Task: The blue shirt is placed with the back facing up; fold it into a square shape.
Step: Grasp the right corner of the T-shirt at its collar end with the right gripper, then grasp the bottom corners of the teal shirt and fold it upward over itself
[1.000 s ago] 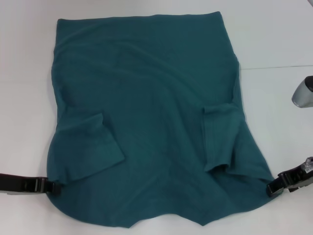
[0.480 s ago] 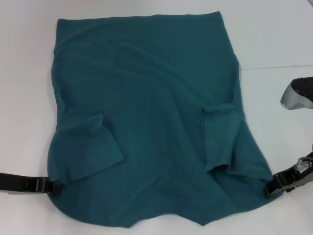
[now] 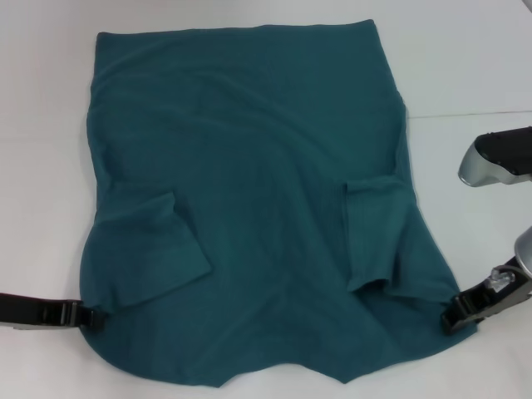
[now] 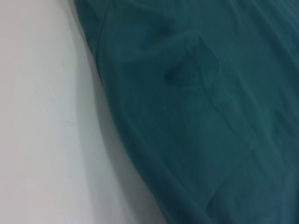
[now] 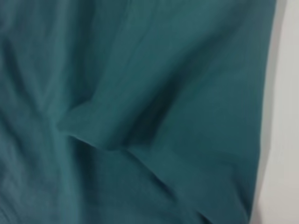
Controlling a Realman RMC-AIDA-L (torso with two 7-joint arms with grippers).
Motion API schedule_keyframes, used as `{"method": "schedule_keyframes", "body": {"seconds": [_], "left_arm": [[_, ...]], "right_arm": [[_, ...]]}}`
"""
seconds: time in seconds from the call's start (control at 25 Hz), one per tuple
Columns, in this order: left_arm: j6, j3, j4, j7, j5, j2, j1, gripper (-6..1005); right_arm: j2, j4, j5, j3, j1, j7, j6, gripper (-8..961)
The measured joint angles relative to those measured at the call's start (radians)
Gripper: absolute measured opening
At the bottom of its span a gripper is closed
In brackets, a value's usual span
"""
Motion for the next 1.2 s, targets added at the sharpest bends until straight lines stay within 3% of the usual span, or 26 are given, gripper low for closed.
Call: {"method": "schedule_keyframes", "body": {"seconds": [0.2, 0.44, 0.84, 1.2], "left_arm": [[-0.001, 0.000, -0.004, 0.000, 0.000, 0.000, -0.001, 65], [-0.001, 0.000, -0.009, 0.000, -0.005, 0.000, -0.002, 64], [0.009, -0.001, -0.010, 0.001, -0.008, 0.004, -0.003, 75], [0.291, -0.027, -0.003, -0.019, 0.039, 0.054, -0.030, 85]], "right_arm": [[-0.005, 0.001, 0.054, 0.007, 0.007, -0.008, -0.006, 408], [-0.008, 0.003, 0.052, 0.009, 0.008, -0.015, -0.009, 177], [-0.007, -0.024, 0.066, 0.022, -0.001, -0.070, -0.056, 63], [-0.009, -0.143, 0.060, 0.051, -0.005, -0.207, -0.371, 52]]}}
